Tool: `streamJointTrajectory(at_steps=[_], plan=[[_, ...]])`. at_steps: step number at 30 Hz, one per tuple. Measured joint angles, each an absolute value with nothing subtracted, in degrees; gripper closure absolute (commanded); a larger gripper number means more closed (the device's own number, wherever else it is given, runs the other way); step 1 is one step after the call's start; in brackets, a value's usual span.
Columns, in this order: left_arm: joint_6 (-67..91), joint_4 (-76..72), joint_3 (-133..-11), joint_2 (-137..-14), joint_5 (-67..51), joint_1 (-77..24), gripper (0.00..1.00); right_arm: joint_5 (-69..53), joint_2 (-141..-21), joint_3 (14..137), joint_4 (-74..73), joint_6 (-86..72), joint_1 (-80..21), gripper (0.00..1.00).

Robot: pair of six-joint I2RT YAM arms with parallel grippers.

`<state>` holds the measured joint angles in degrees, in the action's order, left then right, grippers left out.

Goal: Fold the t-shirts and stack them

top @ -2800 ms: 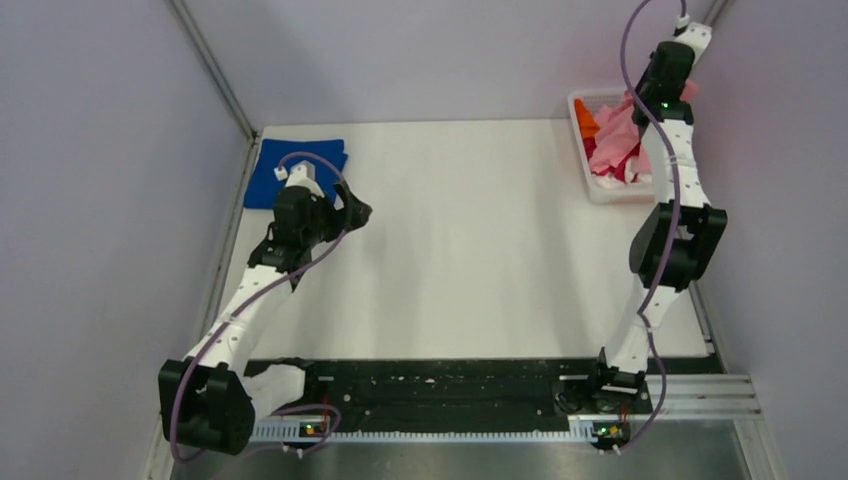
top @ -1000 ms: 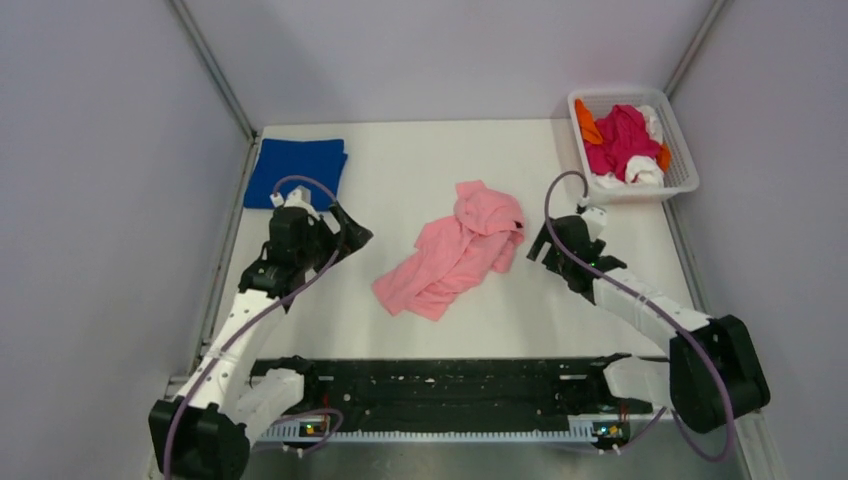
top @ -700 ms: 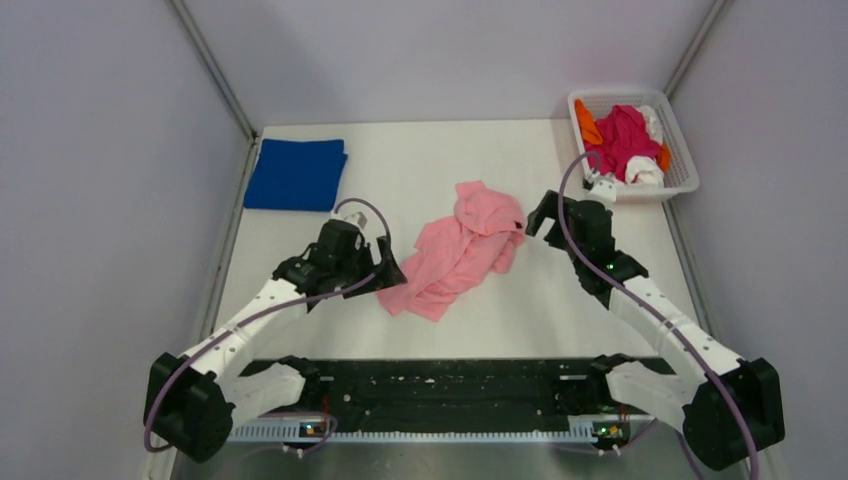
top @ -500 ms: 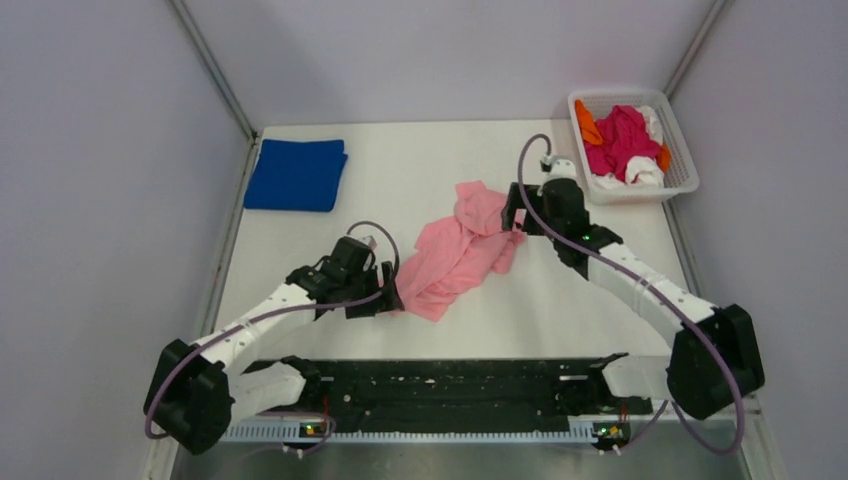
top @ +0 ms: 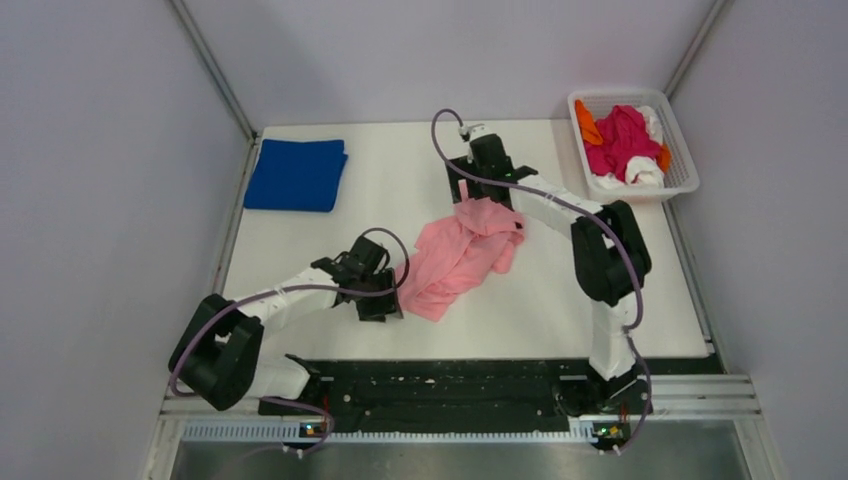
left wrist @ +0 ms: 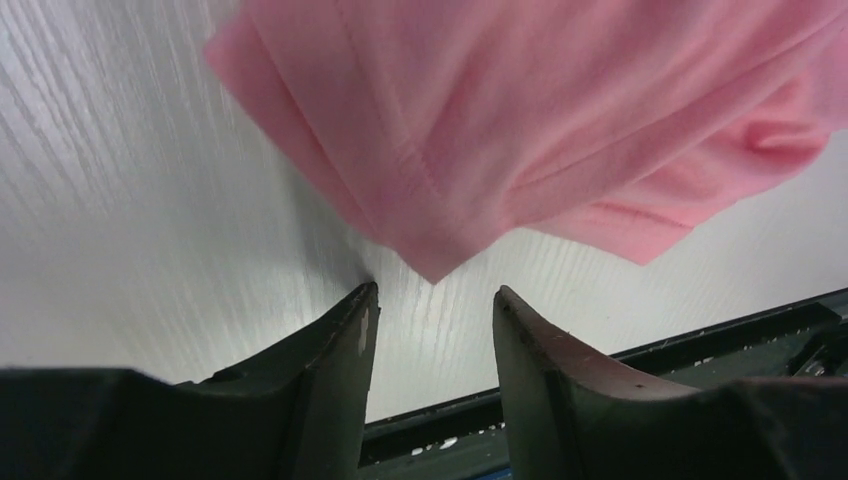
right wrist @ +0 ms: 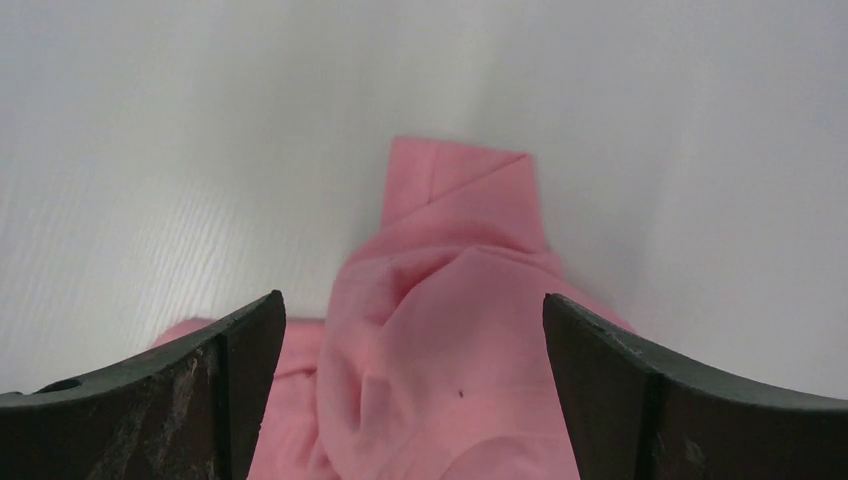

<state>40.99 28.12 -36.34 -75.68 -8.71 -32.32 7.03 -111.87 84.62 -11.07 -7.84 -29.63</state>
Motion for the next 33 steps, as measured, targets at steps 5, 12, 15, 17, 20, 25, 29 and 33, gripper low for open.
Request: streamJointTrajectory(at_steps=[5, 12, 15, 17, 20, 25, 29, 33], plan=[[41.54, 26.06, -38.22, -79.42, -8.73, -32.34, 0.95, 9.58, -122.80, 96.31, -15.97, -5.13, -30.33, 0.09], [42.02, 24.73, -39.66, -82.02, -8.75, -32.36, 1.00, 12.53, -133.14, 107.07, -19.77, -1.89, -30.52, 0.17], [42.00, 24.97, -39.66, -81.67, -8.19, -32.36, 1.00, 12.93, -135.26, 109.45, -20.36, -1.48, -30.55, 0.21], [41.89, 26.04, -39.66, -80.53, -7.33, -32.36, 1.00, 13.21, -135.63, 110.04, -20.56, -1.19, -30.59, 0.31], [41.87, 27.75, -39.66, -77.01, -6.11, -32.36, 1.00, 13.74, -136.20, 110.59, -20.64, -0.95, -30.61, 0.42], [41.89, 30.02, -40.29, -71.44, -3.60, -32.36, 1.00, 13.93, -136.59, 111.02, -20.67, -2.31, -30.61, 0.43], [41.89, 31.40, -41.06, -69.76, -2.00, -32.36, 1.00, 13.96, -135.35, 108.62, -19.44, -3.68, -30.61, 0.53], [41.91, 31.70, -41.28, -68.40, -0.05, -32.36, 1.00, 13.58, -133.43, 105.67, -19.84, -4.78, -30.61, 0.70]])
